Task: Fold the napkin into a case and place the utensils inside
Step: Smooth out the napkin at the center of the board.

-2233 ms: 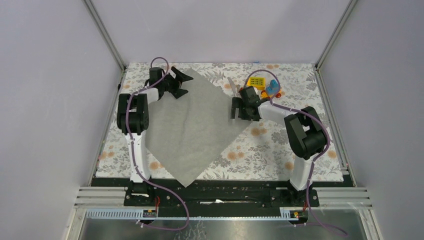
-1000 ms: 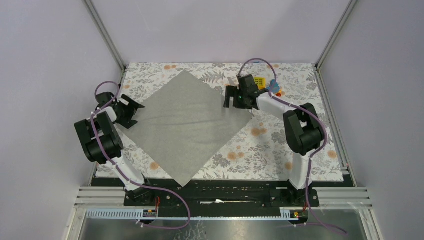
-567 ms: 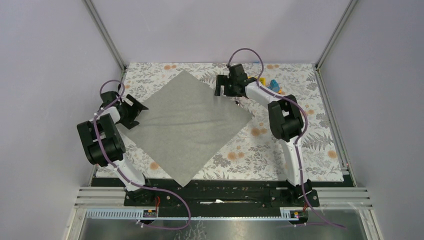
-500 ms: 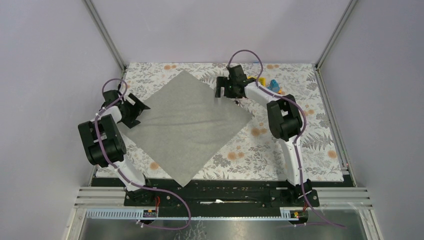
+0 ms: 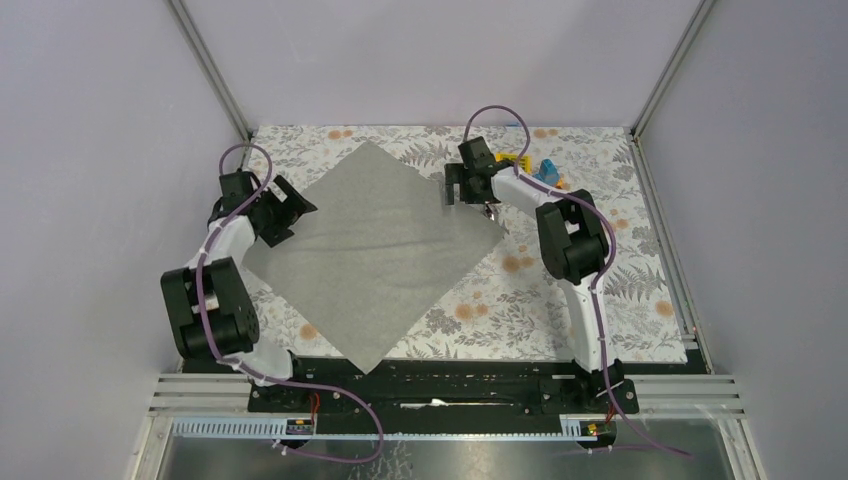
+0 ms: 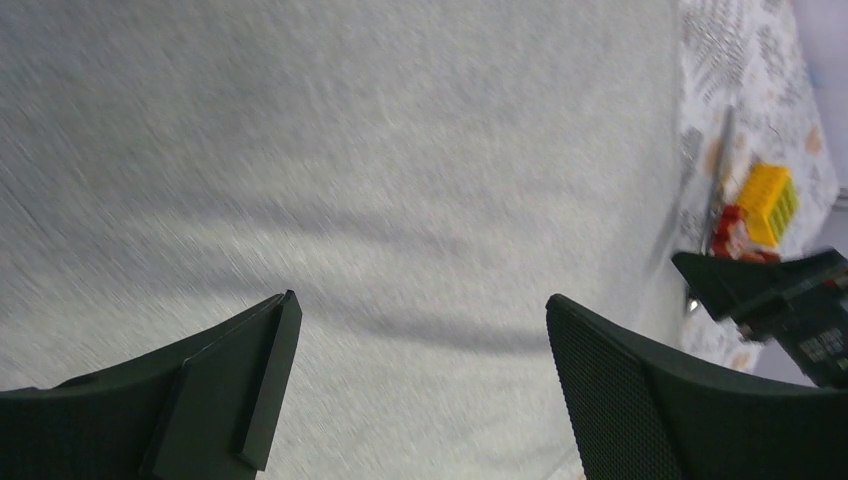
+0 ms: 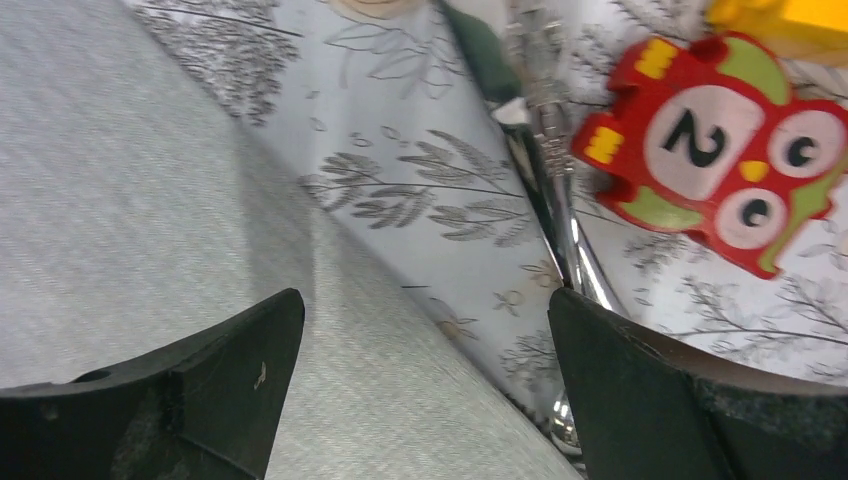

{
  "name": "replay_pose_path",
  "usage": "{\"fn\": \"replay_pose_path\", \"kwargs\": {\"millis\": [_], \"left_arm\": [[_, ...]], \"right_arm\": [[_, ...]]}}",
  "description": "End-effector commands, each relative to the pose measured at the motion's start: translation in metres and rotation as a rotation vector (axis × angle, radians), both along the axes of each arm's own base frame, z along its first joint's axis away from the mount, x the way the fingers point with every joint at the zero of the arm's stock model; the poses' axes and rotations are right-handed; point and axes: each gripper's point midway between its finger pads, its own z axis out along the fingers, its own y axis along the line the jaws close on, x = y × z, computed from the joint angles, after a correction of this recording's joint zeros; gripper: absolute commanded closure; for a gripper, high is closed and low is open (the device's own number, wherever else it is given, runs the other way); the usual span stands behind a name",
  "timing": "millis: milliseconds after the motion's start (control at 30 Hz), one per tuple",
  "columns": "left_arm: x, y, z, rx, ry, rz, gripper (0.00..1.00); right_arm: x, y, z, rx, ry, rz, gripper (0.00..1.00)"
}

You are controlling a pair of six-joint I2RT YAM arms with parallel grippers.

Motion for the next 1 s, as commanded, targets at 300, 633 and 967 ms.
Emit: {"fn": "replay_pose_path", "kwargs": {"millis": [300,633,967], "left_arm": [[-0.064,-0.117,0.043,-0.121,-0.097,-0.303,0.01],[-0.093,-0.188,0.004,-0.179,-0.028,-0.430,0.01],[-0.098,-0.213,-0.029,-0.218,0.022,-0.393,0.01]], "right_arm": [[-0.018,-0.042,0.028,-0.121,0.038,0.027,0.00],[-0.095,-0.012,0.066,0.086,0.056,0.038,0.00],[-0.129,-0.001,0.028,0.250,0.108,0.009,0.04]]}}
